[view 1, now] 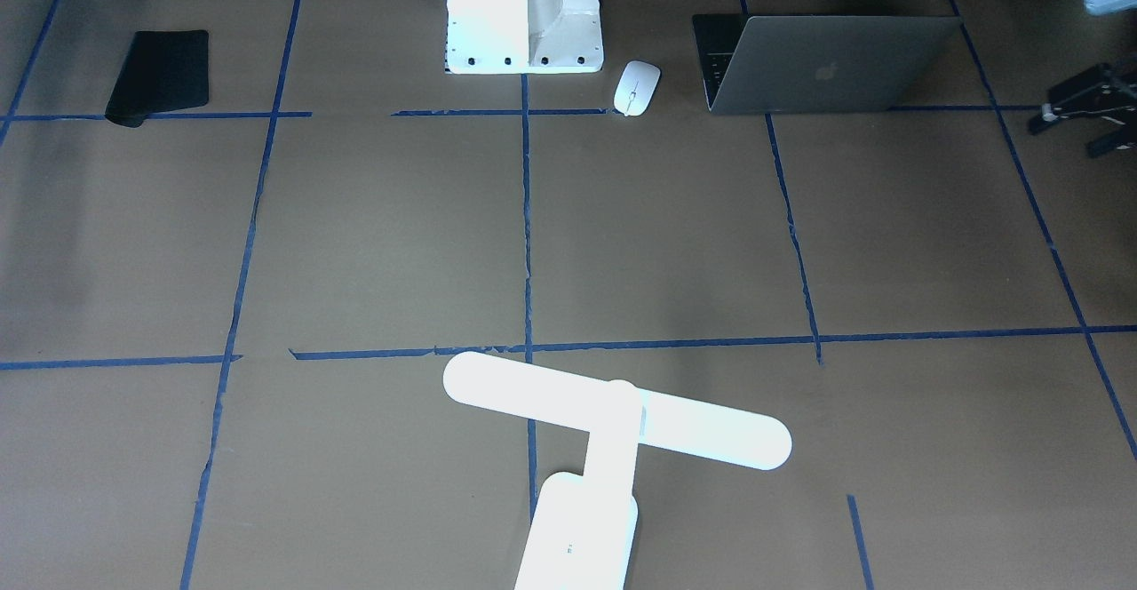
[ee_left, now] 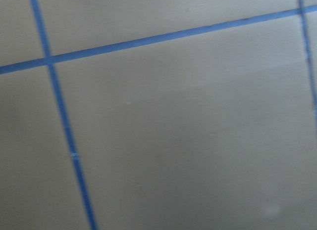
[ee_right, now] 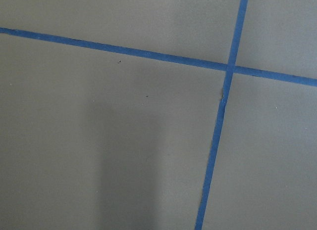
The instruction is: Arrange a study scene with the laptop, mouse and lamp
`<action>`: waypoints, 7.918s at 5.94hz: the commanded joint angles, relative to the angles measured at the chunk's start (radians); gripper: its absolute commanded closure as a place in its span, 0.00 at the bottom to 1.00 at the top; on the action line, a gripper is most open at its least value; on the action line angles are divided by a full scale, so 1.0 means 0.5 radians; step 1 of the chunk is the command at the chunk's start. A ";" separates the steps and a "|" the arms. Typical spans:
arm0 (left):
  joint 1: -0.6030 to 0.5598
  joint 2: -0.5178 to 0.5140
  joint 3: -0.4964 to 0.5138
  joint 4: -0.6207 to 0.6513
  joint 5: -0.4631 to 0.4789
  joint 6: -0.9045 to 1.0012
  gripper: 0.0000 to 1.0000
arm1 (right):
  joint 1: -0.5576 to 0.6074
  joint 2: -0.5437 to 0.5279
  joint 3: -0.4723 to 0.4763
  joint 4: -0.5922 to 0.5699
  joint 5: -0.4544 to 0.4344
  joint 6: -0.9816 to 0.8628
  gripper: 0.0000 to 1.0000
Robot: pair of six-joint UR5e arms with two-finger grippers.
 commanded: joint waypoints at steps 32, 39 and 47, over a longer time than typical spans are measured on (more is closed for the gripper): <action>0.902 -1.637 0.219 0.386 1.138 -4.588 1.00 | -0.009 -0.003 0.175 -0.025 0.009 0.006 0.00; 1.170 -2.360 1.061 0.211 1.392 -4.982 1.00 | -0.019 -0.009 0.132 -0.018 0.006 0.006 0.00; 1.042 -2.336 1.061 0.168 1.402 -4.961 0.43 | -0.104 -0.006 0.132 0.030 0.152 0.000 0.00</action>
